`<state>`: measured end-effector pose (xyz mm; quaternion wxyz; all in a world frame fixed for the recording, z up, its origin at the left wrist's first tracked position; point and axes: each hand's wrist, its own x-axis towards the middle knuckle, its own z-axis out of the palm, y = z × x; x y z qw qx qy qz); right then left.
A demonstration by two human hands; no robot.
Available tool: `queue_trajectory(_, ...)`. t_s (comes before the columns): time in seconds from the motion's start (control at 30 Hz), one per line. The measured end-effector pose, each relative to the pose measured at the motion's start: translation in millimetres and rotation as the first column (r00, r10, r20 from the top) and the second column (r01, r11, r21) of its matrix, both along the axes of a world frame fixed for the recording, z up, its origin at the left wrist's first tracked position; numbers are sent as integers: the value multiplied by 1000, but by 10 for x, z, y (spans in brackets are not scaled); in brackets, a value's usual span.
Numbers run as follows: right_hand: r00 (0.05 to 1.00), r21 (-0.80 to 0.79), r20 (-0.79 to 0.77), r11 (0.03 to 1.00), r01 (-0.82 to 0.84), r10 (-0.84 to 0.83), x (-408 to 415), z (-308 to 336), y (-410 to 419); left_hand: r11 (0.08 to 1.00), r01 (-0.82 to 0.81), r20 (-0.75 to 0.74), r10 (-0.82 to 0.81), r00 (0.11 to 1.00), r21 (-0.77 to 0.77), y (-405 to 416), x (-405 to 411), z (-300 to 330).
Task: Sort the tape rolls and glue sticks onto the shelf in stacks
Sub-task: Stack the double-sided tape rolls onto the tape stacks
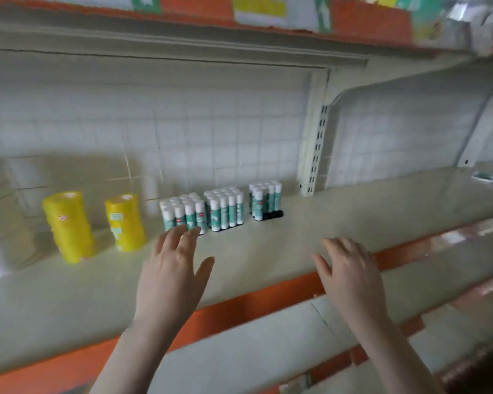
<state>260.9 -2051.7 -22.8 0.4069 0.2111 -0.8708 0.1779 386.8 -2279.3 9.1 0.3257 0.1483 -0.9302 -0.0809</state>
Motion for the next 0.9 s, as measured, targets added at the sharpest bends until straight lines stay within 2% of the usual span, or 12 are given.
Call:
queue_trajectory(0.33, 979, 15, 101, 984, 177, -177, -1038, -81, 1965, 982, 172, 7, -174, 985, 83, 1820, -1475, -58)
queue_trajectory(0.6, 953, -13, 161, 965, 261, -255, -2186, -163, 3238, 936, 309, -29, -309, 951, 169, 3144, -2867, -105)
queue_trajectory(0.9, 924, -47, 257, 952, 304, -282, -3405, -11, 4665, 907, 382, -30, -383, 923, 176, 4501, -4211, 126)
